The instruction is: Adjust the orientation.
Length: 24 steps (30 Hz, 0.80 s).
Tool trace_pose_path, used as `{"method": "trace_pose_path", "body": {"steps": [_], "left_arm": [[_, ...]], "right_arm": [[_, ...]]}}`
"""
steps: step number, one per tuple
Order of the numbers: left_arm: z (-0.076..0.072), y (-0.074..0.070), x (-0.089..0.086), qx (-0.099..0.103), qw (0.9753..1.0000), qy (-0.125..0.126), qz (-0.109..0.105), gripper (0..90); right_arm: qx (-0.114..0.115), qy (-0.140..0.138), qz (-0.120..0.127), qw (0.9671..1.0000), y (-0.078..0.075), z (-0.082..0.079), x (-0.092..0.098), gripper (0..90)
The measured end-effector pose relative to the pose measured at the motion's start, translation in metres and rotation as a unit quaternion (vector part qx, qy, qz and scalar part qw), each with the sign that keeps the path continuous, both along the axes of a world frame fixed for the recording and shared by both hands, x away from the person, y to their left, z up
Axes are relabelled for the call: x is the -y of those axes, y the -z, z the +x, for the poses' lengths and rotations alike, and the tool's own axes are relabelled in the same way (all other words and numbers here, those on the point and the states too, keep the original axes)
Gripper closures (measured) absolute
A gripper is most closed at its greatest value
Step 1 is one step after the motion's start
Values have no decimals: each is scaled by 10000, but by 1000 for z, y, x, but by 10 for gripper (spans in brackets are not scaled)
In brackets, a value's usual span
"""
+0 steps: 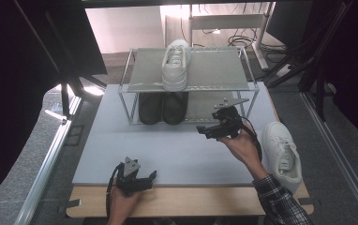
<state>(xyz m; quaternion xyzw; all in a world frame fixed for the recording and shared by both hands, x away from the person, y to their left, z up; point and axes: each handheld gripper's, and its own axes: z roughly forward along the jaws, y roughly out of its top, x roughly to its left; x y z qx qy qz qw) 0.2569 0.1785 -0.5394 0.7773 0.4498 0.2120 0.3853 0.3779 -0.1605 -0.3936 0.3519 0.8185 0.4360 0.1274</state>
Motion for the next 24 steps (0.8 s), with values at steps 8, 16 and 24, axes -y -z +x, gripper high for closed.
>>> {"method": "trace_pose_path", "body": {"steps": [8,16,24], "left_arm": [[0,0,0,8,10000,-2,-7,123],[0,0,0,5,10000,-16,-21,123],[0,0,0,1,10000,-14,-28,123]], "right_arm": [[107,-78,-168,9998,1,-11,17,126],[-6,-136,-203,9997,6,-22,31,142],[-277,-55,-206,9994,12,-27,49,138]]}}
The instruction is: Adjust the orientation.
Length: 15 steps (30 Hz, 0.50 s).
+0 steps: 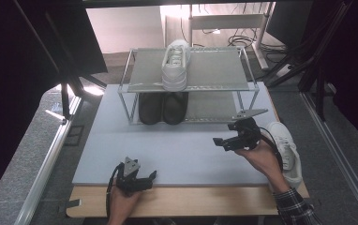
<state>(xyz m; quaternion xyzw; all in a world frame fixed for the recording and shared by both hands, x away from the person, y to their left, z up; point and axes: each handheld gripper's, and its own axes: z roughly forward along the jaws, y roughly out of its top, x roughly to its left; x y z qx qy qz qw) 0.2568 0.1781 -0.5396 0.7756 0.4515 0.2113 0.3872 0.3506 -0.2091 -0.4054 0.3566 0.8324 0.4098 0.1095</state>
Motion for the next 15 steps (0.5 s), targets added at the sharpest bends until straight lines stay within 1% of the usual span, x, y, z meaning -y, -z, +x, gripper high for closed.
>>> {"method": "trace_pose_path", "body": {"steps": [4,7,9,11,12,15], "left_arm": [[0,0,0,9,10000,7,13,124],[0,0,0,8,10000,7,12,123],[0,0,0,11,10000,8,11,123],[0,0,0,9,10000,7,14,123],[0,0,0,8,10000,7,14,124],[0,0,0,8,10000,7,15,123]], "right_arm": [[-51,122,-43,9999,2,-2,10,151],[-49,234,-220,9995,3,-4,18,216],[-124,283,-223,9993,2,-5,24,287],[-163,354,-217,9990,1,-6,31,338],[-154,378,-247,9989,1,-7,34,371],[-151,472,-292,9983,0,-9,45,433]]}}
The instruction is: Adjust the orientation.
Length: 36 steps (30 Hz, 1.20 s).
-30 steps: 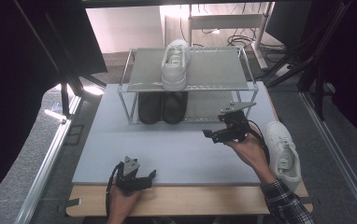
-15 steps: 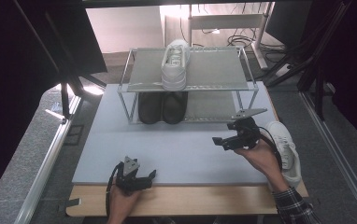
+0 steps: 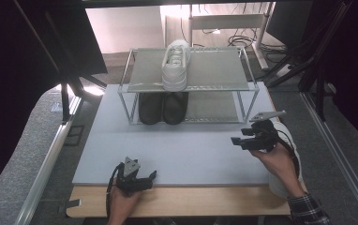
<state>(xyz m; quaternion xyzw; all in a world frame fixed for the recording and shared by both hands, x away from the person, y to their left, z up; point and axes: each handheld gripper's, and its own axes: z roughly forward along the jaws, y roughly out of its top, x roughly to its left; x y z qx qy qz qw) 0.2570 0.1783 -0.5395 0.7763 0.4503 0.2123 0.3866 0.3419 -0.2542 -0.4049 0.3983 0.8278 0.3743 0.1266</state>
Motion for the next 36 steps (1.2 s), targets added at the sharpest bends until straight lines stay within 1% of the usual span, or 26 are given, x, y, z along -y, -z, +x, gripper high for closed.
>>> {"method": "trace_pose_path", "body": {"steps": [2,4,8,13,16,18,20,25,28,31,36], "left_arm": [[0,0,0,7,10000,2,-9,123],[0,0,0,1,10000,-9,-23,123],[0,0,0,-2,10000,-11,-23,123],[0,0,0,-3,10000,-15,-22,123],[0,0,0,-8,10000,-16,-17,123],[0,0,0,-2,10000,-14,-24,123],[0,0,0,-7,10000,-18,-14,123],[0,0,0,-2,10000,-18,-20,123],[0,0,0,-2,10000,-18,-20,123],[0,0,0,-1,10000,-18,-19,123],[0,0,0,-1,10000,-18,-19,123]], "right_arm": [[-9,22,-119,9999,-1,-1,7,484],[-5,66,-235,9997,0,-2,14,556],[-47,218,-338,9992,1,-3,30,626],[-74,539,-401,9977,1,-5,51,757],[-129,815,-406,9958,-1,-7,63,835],[-140,944,-401,9946,-3,-9,71,875],[-159,1065,-349,9936,-4,-10,79,891],[-104,1379,-384,9896,-3,-13,98,894],[-97,1550,-345,9873,-1,-15,110,894],[-73,1681,-355,9851,1,-16,120,894],[-96,1873,-337,9817,6,-18,135,894]]}}
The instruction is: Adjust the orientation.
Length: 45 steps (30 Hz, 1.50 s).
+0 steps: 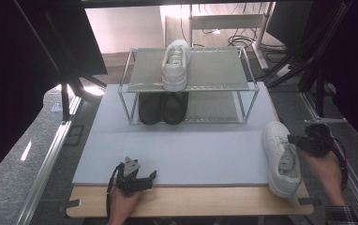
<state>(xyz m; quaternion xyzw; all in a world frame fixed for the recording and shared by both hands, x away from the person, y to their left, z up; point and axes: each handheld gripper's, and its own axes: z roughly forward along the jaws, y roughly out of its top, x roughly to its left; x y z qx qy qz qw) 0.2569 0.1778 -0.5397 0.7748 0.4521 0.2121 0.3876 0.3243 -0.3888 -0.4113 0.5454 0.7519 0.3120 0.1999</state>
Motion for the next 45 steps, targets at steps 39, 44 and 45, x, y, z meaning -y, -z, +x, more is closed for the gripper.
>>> {"method": "trace_pose_path", "body": {"steps": [39,44,45], "left_arm": [[0,0,0,0,10000,-7,4,124],[0,0,0,-1,10000,-7,4,123],[0,0,0,0,10000,-6,4,123]], "right_arm": [[-451,594,320,9967,58,-17,38,895],[-453,568,350,9967,58,-15,32,896],[-448,552,360,9968,58,-14,30,896]]}}
